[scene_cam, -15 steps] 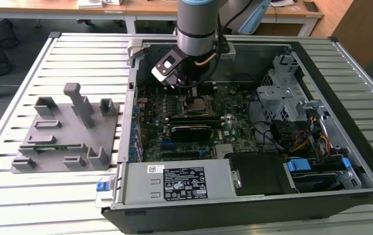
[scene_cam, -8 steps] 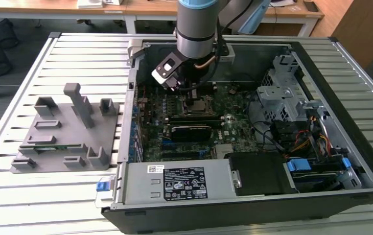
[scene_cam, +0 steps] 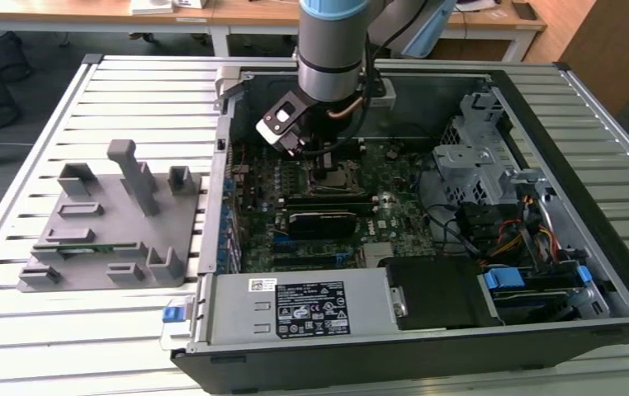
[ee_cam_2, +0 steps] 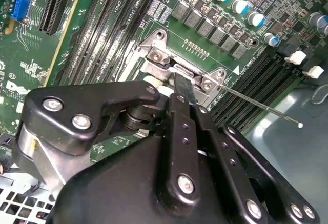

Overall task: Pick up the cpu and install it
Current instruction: 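Close the cpu cover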

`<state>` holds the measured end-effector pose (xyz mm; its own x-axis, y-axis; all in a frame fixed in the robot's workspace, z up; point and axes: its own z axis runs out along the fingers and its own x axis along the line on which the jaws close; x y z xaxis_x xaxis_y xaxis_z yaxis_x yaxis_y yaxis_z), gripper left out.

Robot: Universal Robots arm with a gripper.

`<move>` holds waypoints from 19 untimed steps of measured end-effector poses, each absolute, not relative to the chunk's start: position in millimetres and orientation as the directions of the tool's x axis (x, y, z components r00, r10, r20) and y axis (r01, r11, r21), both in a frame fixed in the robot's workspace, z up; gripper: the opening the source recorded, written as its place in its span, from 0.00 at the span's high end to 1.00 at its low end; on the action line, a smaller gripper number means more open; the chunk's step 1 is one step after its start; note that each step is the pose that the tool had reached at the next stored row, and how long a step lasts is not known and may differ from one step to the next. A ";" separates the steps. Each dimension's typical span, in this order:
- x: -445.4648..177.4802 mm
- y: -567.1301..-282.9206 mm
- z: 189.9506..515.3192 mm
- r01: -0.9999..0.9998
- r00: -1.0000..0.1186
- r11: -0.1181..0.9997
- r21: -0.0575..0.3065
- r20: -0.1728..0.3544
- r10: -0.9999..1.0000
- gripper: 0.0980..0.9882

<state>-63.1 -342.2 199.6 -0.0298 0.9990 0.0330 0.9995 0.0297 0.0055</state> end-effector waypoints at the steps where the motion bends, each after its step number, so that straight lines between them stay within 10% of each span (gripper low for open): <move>1: -62.7 -342.2 199.2 1.000 -0.030 0.030 0.005 0.033 0.999 0.99; 19: -48.4 -342.5 216.9 1.000 -0.030 0.030 0.005 0.035 0.999 0.99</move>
<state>-48.4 -342.5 216.9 -0.0299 0.9990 0.0345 0.9995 0.0297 0.0051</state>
